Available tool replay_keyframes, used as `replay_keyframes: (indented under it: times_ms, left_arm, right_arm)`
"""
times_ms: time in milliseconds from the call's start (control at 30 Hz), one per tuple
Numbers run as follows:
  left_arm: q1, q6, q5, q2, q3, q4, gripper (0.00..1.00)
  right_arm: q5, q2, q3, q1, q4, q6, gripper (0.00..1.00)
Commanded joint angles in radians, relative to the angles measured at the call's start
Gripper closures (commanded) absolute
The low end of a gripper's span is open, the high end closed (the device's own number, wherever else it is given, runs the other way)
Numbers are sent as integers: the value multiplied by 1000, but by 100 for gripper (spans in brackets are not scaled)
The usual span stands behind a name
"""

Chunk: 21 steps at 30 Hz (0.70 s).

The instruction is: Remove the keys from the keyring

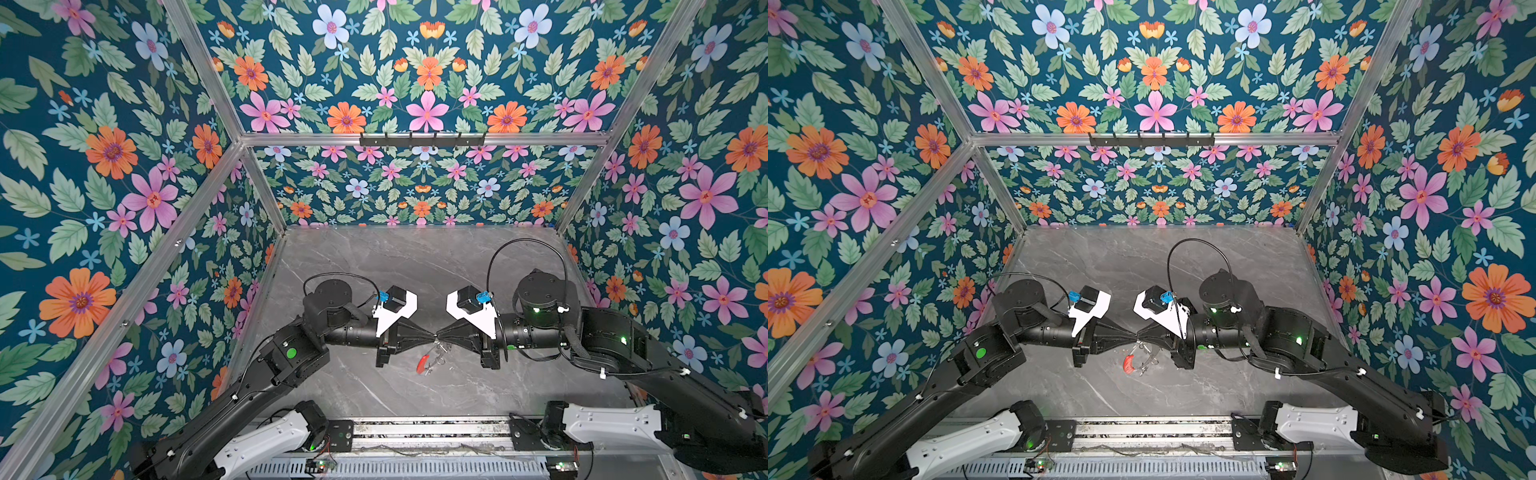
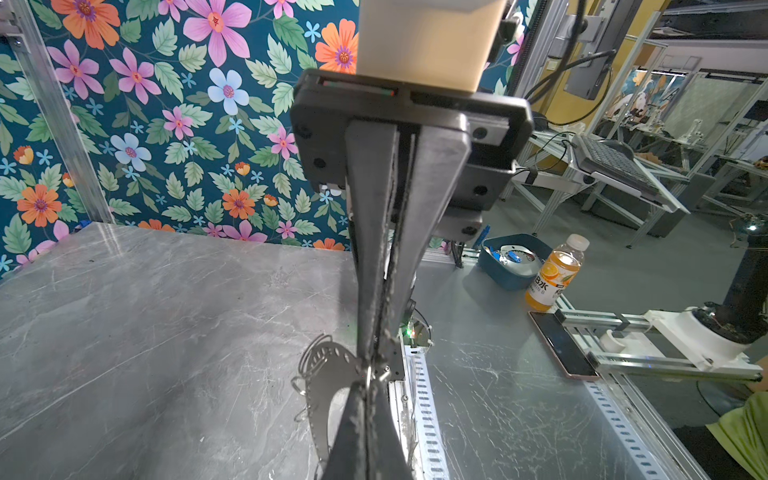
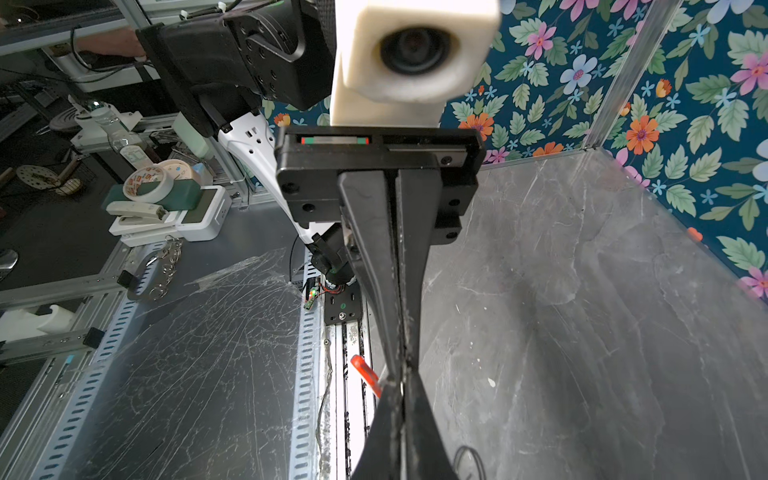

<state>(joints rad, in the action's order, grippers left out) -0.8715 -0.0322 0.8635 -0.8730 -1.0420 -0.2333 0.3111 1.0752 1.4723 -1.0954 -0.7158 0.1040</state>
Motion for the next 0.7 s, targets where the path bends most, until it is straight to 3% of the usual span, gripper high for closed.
replay_keyframes:
  times_ms: [0, 100, 133, 200, 267, 300, 500, 667]
  left_arm:
    - [0, -29, -16, 2, 21, 79, 100]
    - [0, -64, -52, 21, 65, 166, 100]
    - [-1, -72, -74, 30, 78, 187, 100]
    - [0, -92, -121, 59, 119, 240, 100]
    - [0, -117, -152, 87, 159, 305, 100]
    - [0, -126, -160, 99, 176, 333, 100]
    - [0, -121, -136, 139, 242, 428, 100]
    - [0, -106, -108, 152, 258, 457, 100]
  right_arm:
    - [53, 7, 0, -2, 44, 3, 100]
    - [50, -9, -31, -2, 95, -4, 100]
    - [40, -25, -55, -3, 128, -9, 94]
    - [5, -70, -108, -3, 202, -19, 60]
    - [-42, -108, -153, -2, 268, -30, 44]
    - [-70, -134, -187, -3, 315, -35, 30]
    - [-162, -266, -399, -3, 579, -42, 21]
    - [-185, -274, -452, -3, 620, -65, 14]
